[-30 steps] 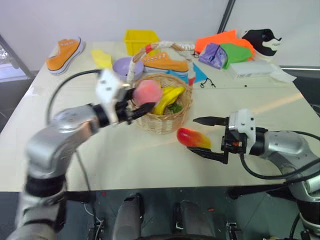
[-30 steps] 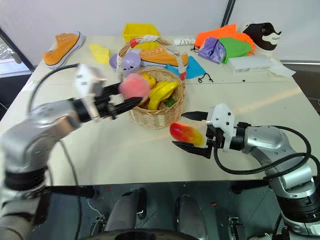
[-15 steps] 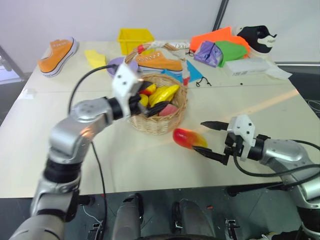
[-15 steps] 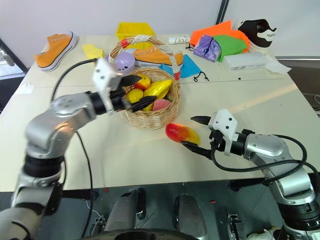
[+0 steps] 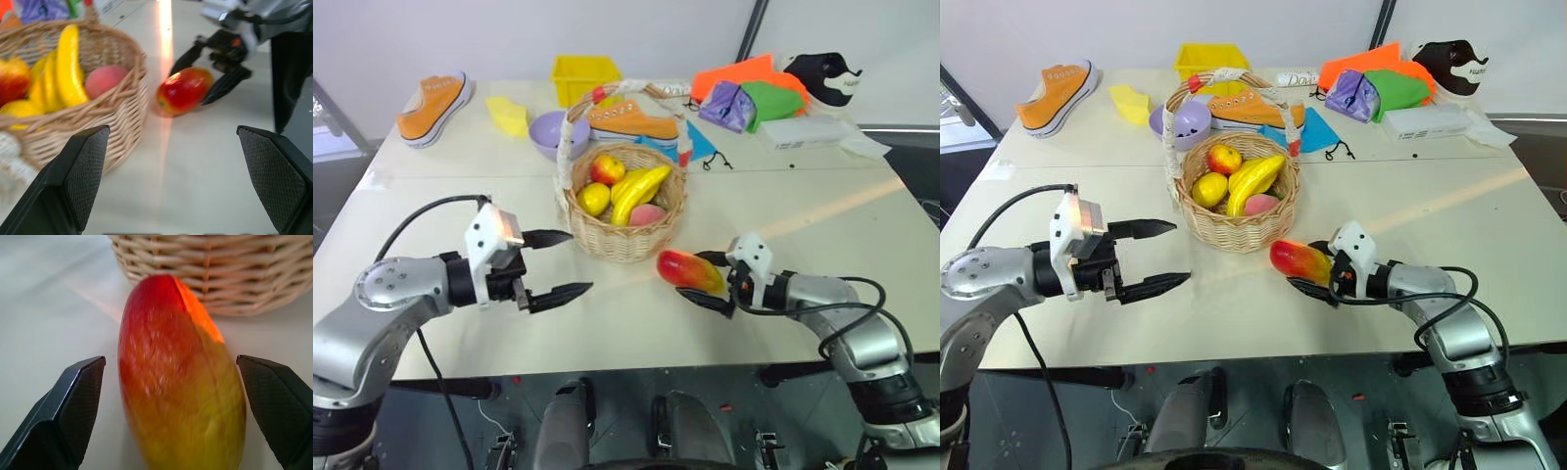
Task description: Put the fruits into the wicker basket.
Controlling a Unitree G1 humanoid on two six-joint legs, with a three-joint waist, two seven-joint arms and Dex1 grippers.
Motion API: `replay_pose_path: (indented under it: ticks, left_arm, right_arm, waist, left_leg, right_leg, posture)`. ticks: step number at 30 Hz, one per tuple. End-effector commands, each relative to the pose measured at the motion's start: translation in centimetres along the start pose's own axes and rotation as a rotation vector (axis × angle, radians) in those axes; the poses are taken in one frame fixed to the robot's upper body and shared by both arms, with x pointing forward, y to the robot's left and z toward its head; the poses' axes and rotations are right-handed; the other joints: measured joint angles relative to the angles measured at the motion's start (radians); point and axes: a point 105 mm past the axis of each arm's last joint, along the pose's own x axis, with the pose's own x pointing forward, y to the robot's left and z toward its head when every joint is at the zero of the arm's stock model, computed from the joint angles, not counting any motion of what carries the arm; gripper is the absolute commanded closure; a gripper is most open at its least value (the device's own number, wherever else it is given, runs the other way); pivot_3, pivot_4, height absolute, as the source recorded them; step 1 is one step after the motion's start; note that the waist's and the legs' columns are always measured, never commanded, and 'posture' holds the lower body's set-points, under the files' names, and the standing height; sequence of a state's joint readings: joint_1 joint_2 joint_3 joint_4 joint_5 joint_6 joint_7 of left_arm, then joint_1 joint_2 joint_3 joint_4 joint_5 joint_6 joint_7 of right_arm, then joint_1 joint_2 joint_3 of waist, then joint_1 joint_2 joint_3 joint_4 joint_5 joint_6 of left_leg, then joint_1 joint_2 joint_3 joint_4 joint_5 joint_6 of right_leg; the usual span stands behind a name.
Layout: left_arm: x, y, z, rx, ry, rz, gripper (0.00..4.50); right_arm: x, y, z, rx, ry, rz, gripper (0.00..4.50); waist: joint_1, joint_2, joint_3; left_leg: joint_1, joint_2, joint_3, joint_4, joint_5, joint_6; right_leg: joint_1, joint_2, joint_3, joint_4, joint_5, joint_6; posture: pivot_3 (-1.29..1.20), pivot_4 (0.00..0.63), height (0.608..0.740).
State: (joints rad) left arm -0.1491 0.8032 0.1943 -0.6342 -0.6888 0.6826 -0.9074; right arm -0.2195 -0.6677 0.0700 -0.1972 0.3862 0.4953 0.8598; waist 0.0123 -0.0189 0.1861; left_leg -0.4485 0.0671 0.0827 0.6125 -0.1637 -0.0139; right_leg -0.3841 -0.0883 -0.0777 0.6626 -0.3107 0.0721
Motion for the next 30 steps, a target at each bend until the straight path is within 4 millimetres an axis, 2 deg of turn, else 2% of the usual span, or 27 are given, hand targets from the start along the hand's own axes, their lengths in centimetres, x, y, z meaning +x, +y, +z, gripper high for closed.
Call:
replay_pose_path:
  ticks: [1,2,3,8,10,12,14,15,19,20,23,25,27,29,30]
  left_arm:
    - [-0.3,-0.3,0.6,0.054,-0.001,0.010,0.00]
    - [-0.3,-0.3,0.5,0.057,0.003,0.012,0.00]
    - [-0.4,-0.1,0.4,0.062,0.008,0.025,0.00]
    - [-1.0,1.2,0.0,0.069,0.015,0.092,0.00]
    - [-1.3,1.7,-0.6,0.069,0.030,0.117,0.00]
    - [-1.8,2.0,-1.2,0.054,0.034,0.145,0.00]
    - [-2.2,2.4,-1.7,0.040,0.028,0.179,0.00]
    - [-2.4,2.6,-1.8,0.037,0.024,0.190,0.00]
    - [-2.4,2.6,-1.6,0.031,0.006,0.207,0.00]
    - [-2.3,2.4,-1.6,0.031,0.005,0.207,0.00]
    - [-2.0,2.3,-1.6,0.038,0.008,0.210,0.00]
    - [-1.9,2.2,-1.4,0.046,0.001,0.218,0.00]
    - [-1.7,2.2,-0.8,0.055,-0.016,0.225,0.00]
    - [-1.6,2.0,-0.5,0.058,-0.022,0.225,0.00]
    - [-1.5,2.0,-0.4,0.059,-0.024,0.225,0.00]
  right_arm:
    - [-0.1,0.5,2.1,-0.041,-0.043,0.009,1.34]
    - [-0.1,0.6,2.5,-0.051,-0.048,0.011,1.79]
    - [-0.4,0.8,3.0,-0.071,-0.050,0.016,2.00]
    - [-1.9,2.6,5.6,-0.149,-0.061,0.109,2.00]
    - [-2.3,3.8,7.6,-0.189,-0.098,0.175,2.00]
    - [-2.2,4.8,10.6,-0.242,-0.185,0.218,2.00]
    - [-1.2,4.3,13.5,-0.276,-0.275,0.172,2.00]
    - [-0.6,3.9,14.3,-0.282,-0.291,0.145,2.00]
    - [3.4,0.5,14.8,-0.354,-0.216,-0.060,2.00]
    - [4.5,-0.1,14.9,-0.325,-0.217,-0.092,2.00]
    - [6.5,-0.2,14.7,-0.320,-0.218,-0.092,2.00]
    - [7.7,-0.8,15.0,-0.307,-0.223,-0.131,2.00]
    - [7.9,-0.7,15.7,-0.345,-0.252,-0.139,0.95]
    - [7.3,-0.2,16.2,-0.380,-0.279,-0.127,0.04]
    - [6.9,-0.1,16.4,-0.404,-0.295,-0.125,0.04]
  waist:
    - [0.000,0.000,0.000]
    - [0.000,0.000,0.000]
    - [0.000,0.000,0.000]
    - [0.001,0.001,0.000]
    - [-0.001,0.001,0.000]
    - [-0.007,0.001,0.000]
    - [-0.014,0.001,0.001]
    - [-0.018,0.001,0.001]
    - [-0.023,0.001,0.000]
    - [-0.023,0.001,0.000]
    - [-0.023,0.001,0.000]
    - [-0.025,0.001,0.000]
    - [-0.025,0.001,0.000]
    - [-0.023,0.001,0.000]
    - [-0.023,0.001,0.000]
  left_leg:
    - [0.000,0.000,0.000,0.000,0.000,0.000]
    - [0.000,0.000,0.000,0.000,0.000,0.000]
    - [-0.001,0.000,0.000,0.000,0.000,0.000]
    - [-0.004,0.000,0.000,0.000,0.000,0.000]
    - [-0.004,0.000,0.000,0.000,0.000,0.000]
    - [-0.004,0.001,0.000,0.000,0.000,0.000]
    - [-0.004,0.001,0.000,0.000,0.000,0.000]
    - [-0.004,0.002,0.000,-0.001,0.000,0.000]
    - [-0.004,0.001,0.000,-0.001,0.000,0.000]
    - [-0.006,0.001,0.000,0.000,0.000,0.000]
    - [-0.012,0.000,0.001,0.001,0.001,0.000]
    - [-0.013,0.000,0.001,0.001,0.001,0.000]
    - [-0.013,0.000,0.001,0.001,0.001,0.000]
    - [-0.013,0.000,0.002,0.001,0.001,0.000]
    - [-0.013,0.000,0.002,0.001,0.001,0.000]
  right_leg:
    - [0.000,0.000,0.000,0.000,0.000,0.000]
    - [-0.001,0.000,0.000,0.000,0.000,0.000]
    - [-0.001,0.000,0.000,0.000,0.000,0.000]
    - [-0.004,0.000,0.000,0.000,0.000,0.000]
    - [-0.005,0.000,0.000,0.000,0.000,0.000]
    - [-0.005,0.001,0.000,0.000,0.000,0.000]
    - [-0.006,0.001,0.001,0.001,0.001,-0.001]
    - [-0.006,0.001,0.001,0.001,0.001,-0.001]
    - [-0.010,0.000,-0.001,0.000,0.001,-0.001]
    - [-0.011,0.000,0.000,0.000,0.001,-0.002]
    - [-0.012,0.000,0.000,0.002,0.002,-0.001]
    - [-0.013,0.000,0.000,0.002,0.006,0.007]
    - [-0.013,0.002,0.000,0.002,0.006,0.007]
    - [-0.013,0.002,0.000,0.002,0.006,0.007]
    - [-0.013,0.002,0.000,0.002,0.006,0.007]
  posture:
    - [0.00,0.150,0.740]
    - [0.00,0.150,0.740]
    - [0.00,0.150,0.740]
    - [0.00,0.150,0.740]
    - [0.00,0.150,0.740]
    - [0.00,0.150,0.740]
    - [0.00,0.150,0.740]
    - [0.00,0.150,0.740]
    - [0.00,0.150,0.740]
    - [0.00,0.150,0.740]
    - [0.00,0.150,0.740]
    - [0.00,0.150,0.740]
    - [0.00,0.150,0.740]
    - [0.00,0.150,0.740]
    - [0.00,0.150,0.740]
